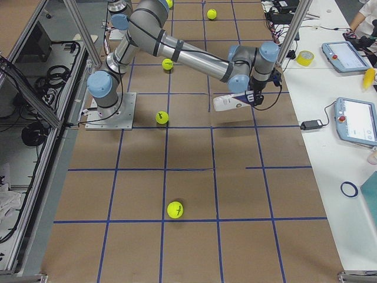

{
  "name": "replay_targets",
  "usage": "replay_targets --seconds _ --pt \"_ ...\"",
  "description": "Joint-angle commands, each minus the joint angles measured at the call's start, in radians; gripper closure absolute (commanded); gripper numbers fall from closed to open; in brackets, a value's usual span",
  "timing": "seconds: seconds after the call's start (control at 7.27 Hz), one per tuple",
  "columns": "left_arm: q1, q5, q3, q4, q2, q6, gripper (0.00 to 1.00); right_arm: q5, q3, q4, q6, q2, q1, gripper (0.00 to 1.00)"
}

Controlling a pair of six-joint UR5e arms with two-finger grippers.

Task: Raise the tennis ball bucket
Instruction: 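Carry the can with the right gripper toward the table center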

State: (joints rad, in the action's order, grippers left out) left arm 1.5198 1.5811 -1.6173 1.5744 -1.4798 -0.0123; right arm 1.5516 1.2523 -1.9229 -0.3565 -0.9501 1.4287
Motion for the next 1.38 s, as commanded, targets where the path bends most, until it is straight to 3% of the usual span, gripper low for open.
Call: replay_targets --seconds 0.0,0.41,0.69,0.96,1.24 --pt "-0.001 0.0 0.001 -0.001 0.004 0.0 0.0 0.062 0.1 -0.141 -0.047 -0.022 0.183 0.58" --pt "-0.053 -0.001 0.01 -0.005 0.009 0.014 0.0 0.054 0.133 -0.108 -0.061 -0.039 0.332 0.62" --pt "-0.091 0.0 0.016 -0.007 0.016 0.017 0.0 0.051 0.136 -0.231 -0.198 -0.024 0.398 0.58" --pt "-0.122 0.0 0.016 -0.005 0.024 0.038 0.0 0.048 0.134 -0.28 -0.283 0.016 0.49 0.62" --pt "-0.127 0.0 0.016 -0.005 0.026 0.043 0.0 0.064 0.133 -0.341 -0.484 0.042 0.608 0.65"
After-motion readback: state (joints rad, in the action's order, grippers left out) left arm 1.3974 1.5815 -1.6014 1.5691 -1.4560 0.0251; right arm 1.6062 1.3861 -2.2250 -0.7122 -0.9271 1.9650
